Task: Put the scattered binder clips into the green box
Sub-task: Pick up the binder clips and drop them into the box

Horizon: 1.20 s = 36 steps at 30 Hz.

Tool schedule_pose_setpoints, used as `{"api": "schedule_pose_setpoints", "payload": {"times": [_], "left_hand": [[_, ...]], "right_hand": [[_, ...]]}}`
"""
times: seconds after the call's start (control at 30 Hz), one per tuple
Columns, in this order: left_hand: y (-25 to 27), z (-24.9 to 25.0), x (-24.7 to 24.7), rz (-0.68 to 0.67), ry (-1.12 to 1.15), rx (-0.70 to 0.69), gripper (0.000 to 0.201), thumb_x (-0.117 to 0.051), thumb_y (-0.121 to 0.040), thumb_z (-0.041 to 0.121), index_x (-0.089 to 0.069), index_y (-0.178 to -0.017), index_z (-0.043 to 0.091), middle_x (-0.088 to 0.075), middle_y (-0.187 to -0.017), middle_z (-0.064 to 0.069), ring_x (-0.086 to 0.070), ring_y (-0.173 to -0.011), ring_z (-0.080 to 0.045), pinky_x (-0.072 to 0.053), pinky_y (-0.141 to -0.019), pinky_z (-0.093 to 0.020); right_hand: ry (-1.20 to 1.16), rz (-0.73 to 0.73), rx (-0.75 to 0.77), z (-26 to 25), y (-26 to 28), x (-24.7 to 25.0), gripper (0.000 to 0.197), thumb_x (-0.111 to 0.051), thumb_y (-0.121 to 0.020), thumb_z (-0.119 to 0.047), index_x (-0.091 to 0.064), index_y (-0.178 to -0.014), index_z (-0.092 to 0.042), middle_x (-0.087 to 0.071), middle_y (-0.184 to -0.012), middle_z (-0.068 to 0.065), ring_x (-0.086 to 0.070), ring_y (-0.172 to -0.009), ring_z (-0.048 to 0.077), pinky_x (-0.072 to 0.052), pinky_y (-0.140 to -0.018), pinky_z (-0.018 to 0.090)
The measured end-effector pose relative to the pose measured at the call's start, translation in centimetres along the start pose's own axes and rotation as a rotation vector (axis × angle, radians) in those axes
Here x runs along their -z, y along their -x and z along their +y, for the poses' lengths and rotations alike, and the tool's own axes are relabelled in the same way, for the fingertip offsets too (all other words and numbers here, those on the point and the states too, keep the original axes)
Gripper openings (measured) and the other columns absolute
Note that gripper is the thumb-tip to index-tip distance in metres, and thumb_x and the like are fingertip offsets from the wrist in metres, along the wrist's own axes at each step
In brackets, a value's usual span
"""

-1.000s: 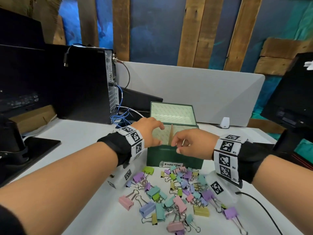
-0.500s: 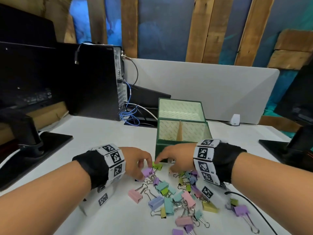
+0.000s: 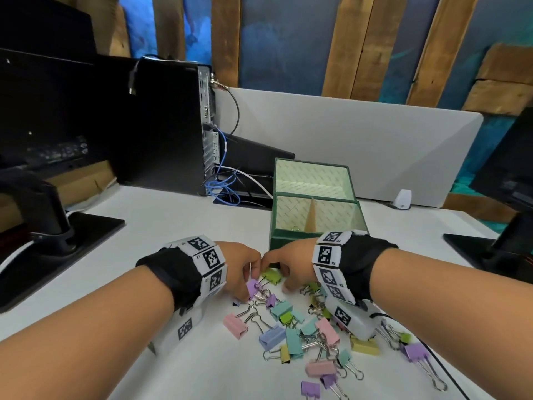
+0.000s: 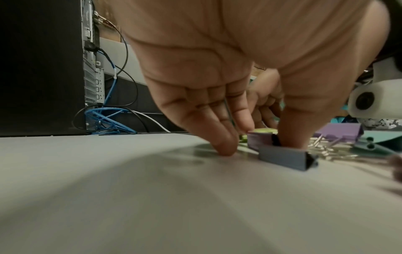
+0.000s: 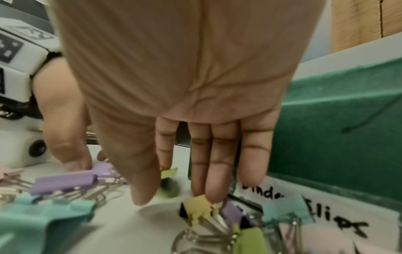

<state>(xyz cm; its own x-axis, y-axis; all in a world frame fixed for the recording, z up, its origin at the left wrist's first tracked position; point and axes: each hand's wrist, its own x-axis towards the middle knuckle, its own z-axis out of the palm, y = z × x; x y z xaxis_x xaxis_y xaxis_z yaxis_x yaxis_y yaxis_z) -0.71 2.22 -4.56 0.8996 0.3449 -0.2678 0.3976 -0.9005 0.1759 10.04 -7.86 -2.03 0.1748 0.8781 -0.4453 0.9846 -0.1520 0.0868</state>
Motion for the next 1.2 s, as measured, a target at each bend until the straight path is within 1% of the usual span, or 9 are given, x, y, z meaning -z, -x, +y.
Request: {"api": "schedule_pose_setpoints", "payload": {"times": [0.13, 0.3, 0.47, 0.63, 0.77, 0.9, 1.0, 1.1, 1.2], "left_hand": [[0.1, 0.0, 0.0, 0.023, 0.000, 0.002, 0.033, -0.076, -0.070, 0.026, -0.048, -0.087, 0.029, -0.059, -0.092, 0.011, -0.053, -0.078, -0.012, -0.039, -0.059, -0.017], [0.2, 0.1, -0.1, 0.055, -0.010, -0.023, 0.036, -0.076, -0.070, 0.022, -0.042, -0.081, 0.028, -0.053, -0.078, 0.013, -0.048, -0.069, -0.009, -0.036, -0.054, -0.017], [0.3, 0.1, -0.1, 0.067, 0.008, -0.056, 0.040, -0.073, -0.072, 0.017, -0.036, -0.070, 0.029, -0.048, -0.068, 0.014, -0.042, -0.058, -0.002, -0.034, -0.050, -0.014], [0.4, 0.3, 0.1, 0.053, 0.078, -0.094, 0.035, -0.074, -0.073, 0.018, -0.045, -0.085, 0.033, -0.049, -0.074, 0.013, -0.045, -0.060, -0.003, -0.038, -0.056, -0.015], [0.2, 0.1, 0.1, 0.066, 0.114, -0.110, 0.025, -0.070, -0.074, 0.019, -0.053, -0.088, 0.032, -0.051, -0.072, 0.012, -0.047, -0.062, -0.003, -0.039, -0.059, -0.016], [0.5, -0.2, 0.5, 0.147, 0.127, -0.133, 0.021, -0.064, -0.080, 0.022, -0.049, -0.072, 0.035, -0.051, -0.068, 0.013, -0.045, -0.060, -0.002, -0.039, -0.061, -0.017], [1.5, -0.7, 1.6, 0.238, 0.252, -0.115, 0.015, -0.061, -0.083, 0.019, -0.054, -0.076, 0.030, -0.053, -0.068, 0.012, -0.045, -0.058, -0.002, -0.038, -0.058, -0.014], [2.7, -1.6, 2.5, 0.332, 0.454, -0.036, 0.015, -0.061, -0.083, 0.015, -0.055, -0.074, 0.025, -0.057, -0.069, 0.010, -0.050, -0.057, -0.006, -0.043, -0.056, -0.015], [3.9, -1.9, 2.5, 0.271, 0.535, 0.037, 0.015, -0.059, -0.084, 0.013, -0.053, -0.074, 0.022, -0.063, -0.079, 0.003, -0.058, -0.060, -0.009, -0.050, -0.060, -0.020]], "right_hand": [[0.024, 0.008, -0.046, 0.3, -0.2, -0.8, 0.040, -0.068, -0.080, -0.024, -0.050, -0.115, -0.016, -0.055, -0.102, 0.004, -0.052, -0.089, 0.022, -0.041, -0.074, 0.032], [-0.087, -0.006, -0.024, 0.4, 0.0, -0.7, 0.052, -0.069, -0.078, -0.028, -0.046, -0.124, -0.025, -0.054, -0.100, 0.000, -0.052, -0.084, 0.018, -0.041, -0.063, 0.025], [-0.053, 0.027, -0.009, -0.5, -0.4, -0.7, 0.033, -0.067, -0.081, -0.031, -0.056, -0.110, -0.020, -0.050, -0.090, -0.005, -0.048, -0.084, 0.017, -0.037, -0.063, 0.026], [0.003, 0.085, -0.041, 0.1, 0.7, -0.4, 0.009, -0.057, -0.085, -0.019, -0.048, -0.086, -0.017, -0.049, -0.086, -0.001, -0.044, -0.073, 0.017, -0.028, -0.051, 0.020], [-0.009, 0.112, -0.065, 0.9, 2.5, 0.1, 0.023, -0.048, -0.089, -0.015, -0.040, -0.068, -0.018, -0.040, -0.066, -0.005, -0.035, -0.056, 0.008, -0.027, -0.051, 0.019], [-0.147, 0.069, 0.038, 0.2, 4.2, 0.5, 0.003, -0.055, -0.086, -0.016, -0.052, -0.085, -0.015, -0.048, -0.077, -0.003, -0.039, -0.058, 0.006, -0.032, -0.052, 0.018], [-0.182, 0.036, 0.083, -0.9, 3.9, 0.3, 0.023, -0.067, -0.081, -0.033, -0.062, -0.093, -0.014, -0.052, -0.077, -0.003, -0.044, -0.061, 0.008, -0.034, -0.054, 0.020], [-0.091, 0.003, 0.023, -1.7, 2.9, 0.2, 0.045, -0.065, -0.079, -0.051, -0.063, -0.096, -0.009, -0.052, -0.080, 0.000, -0.046, -0.068, 0.015, -0.034, -0.053, 0.024], [-0.020, -0.056, -0.012, -2.6, 1.8, 0.1, 0.057, -0.057, -0.080, -0.061, -0.062, -0.090, -0.005, -0.050, -0.080, 0.004, -0.043, -0.064, 0.017, -0.031, -0.052, 0.025]]}}
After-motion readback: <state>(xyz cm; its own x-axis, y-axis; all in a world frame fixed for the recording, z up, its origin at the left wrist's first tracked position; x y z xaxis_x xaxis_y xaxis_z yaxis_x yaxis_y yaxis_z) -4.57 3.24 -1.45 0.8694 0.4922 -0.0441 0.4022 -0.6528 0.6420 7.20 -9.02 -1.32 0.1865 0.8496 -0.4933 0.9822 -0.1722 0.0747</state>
